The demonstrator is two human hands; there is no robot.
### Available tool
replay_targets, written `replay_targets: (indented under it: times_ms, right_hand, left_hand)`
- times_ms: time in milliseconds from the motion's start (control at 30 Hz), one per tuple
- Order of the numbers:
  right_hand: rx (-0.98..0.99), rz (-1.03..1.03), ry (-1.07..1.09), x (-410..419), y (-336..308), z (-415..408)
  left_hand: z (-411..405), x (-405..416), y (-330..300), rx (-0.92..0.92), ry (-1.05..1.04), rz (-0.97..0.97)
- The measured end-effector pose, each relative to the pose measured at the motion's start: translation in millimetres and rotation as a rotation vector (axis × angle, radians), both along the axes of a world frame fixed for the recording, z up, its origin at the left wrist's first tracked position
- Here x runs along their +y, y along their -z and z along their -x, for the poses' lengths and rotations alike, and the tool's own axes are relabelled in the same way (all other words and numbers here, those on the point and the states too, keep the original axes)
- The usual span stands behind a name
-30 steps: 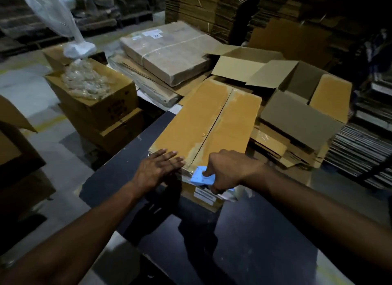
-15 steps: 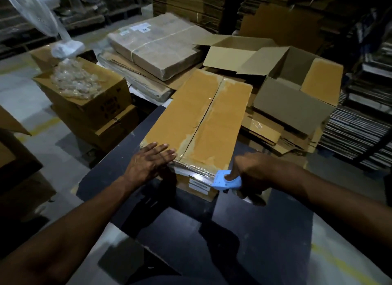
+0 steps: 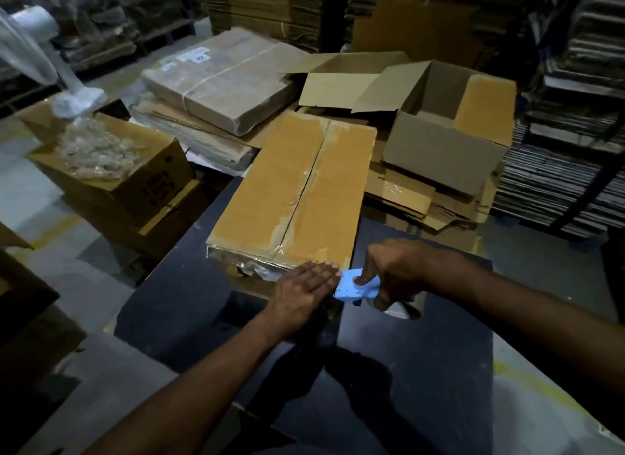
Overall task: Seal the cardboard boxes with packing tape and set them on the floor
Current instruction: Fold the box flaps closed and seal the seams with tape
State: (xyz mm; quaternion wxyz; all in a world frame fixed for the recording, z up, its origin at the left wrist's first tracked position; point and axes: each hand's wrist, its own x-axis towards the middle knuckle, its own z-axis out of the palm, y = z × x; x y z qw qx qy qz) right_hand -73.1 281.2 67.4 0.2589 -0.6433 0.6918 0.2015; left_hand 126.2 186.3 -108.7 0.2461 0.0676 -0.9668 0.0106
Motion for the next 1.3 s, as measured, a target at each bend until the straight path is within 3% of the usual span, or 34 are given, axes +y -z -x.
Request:
replay_targets:
  times_ms: [200,433,800,1033,1133,1300]
  right_hand:
    - [-0.075,0.116,-0.023,37.0,-5.3,23.6]
    - [-0.076,0.078,0.081,82.0,-2.1,50.6]
    - [-0.090,0.131,0.178,42.1,52.5,21.4]
    - [0.140,-0.008,0.155,48.2,107.0,10.5]
    - [0.051,0.006,0.262,70.0,131.3,22.5]
    - [-0.117,-0.009,0.370,97.8,152.2,41.0]
  left_hand:
    - [-0.5,0.4,-4.7,0.037,0.012,0.017]
    - [-0.3,2.3,-2.1,0.033,0.020,0.008]
    - [-2.8,1.8,-31.6,-0.236,-0.010,-0.110]
    - [0.5,-1.5,-50.8,-0.304,0.041,-0.087]
    - [4.5,-9.9,-65.2,-0.345,0.065,-0.068]
    - [24.6,-24.8,-88.8,-0.538,0.242,0.148]
